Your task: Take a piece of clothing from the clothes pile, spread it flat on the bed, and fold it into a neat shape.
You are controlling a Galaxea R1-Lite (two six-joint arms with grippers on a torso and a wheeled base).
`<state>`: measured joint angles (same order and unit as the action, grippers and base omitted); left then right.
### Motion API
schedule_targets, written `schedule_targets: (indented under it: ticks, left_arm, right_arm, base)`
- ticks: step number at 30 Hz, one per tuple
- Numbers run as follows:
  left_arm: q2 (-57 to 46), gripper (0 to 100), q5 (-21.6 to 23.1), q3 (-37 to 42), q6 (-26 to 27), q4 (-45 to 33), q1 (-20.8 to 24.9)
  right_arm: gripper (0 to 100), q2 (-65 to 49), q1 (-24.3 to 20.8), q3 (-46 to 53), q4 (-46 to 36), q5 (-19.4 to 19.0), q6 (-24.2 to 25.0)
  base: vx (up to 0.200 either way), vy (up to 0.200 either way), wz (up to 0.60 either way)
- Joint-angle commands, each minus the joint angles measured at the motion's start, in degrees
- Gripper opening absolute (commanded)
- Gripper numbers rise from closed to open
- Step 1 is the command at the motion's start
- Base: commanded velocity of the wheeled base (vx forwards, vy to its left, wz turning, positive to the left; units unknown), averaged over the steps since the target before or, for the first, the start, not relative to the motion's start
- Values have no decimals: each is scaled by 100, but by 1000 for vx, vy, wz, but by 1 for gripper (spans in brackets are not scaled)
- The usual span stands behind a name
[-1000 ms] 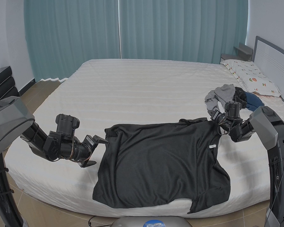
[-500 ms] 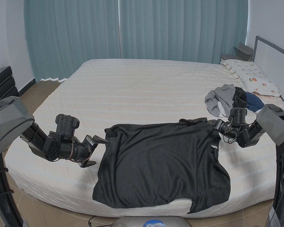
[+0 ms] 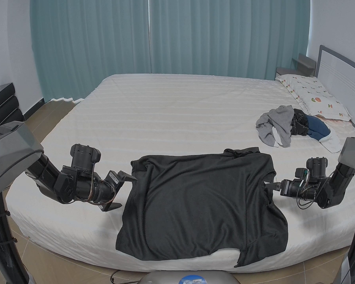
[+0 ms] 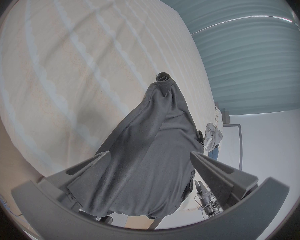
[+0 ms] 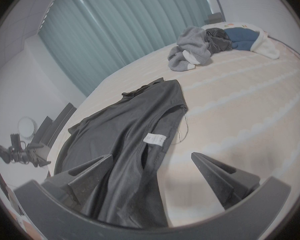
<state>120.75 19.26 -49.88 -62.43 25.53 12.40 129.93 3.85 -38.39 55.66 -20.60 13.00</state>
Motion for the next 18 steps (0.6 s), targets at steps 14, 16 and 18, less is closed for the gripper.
schedule_targets:
  ticks: [14,16,18]
  left_arm:
    - [-25,100,51,14,-59,5,8]
    - [-25,100,122,14,-68,-4,-18]
    - [-25,100,157,5,-68,-4,-36]
  right_arm:
    - [100,-82,-157,1035,551,-49,-974]
    - [0,-55,-148,1079,542,-23,-1150]
    - [0,41,-104,1105,551,30,-1467]
  base:
    - [0,0,0]
    - [0,0,0]
    - [0,0,0]
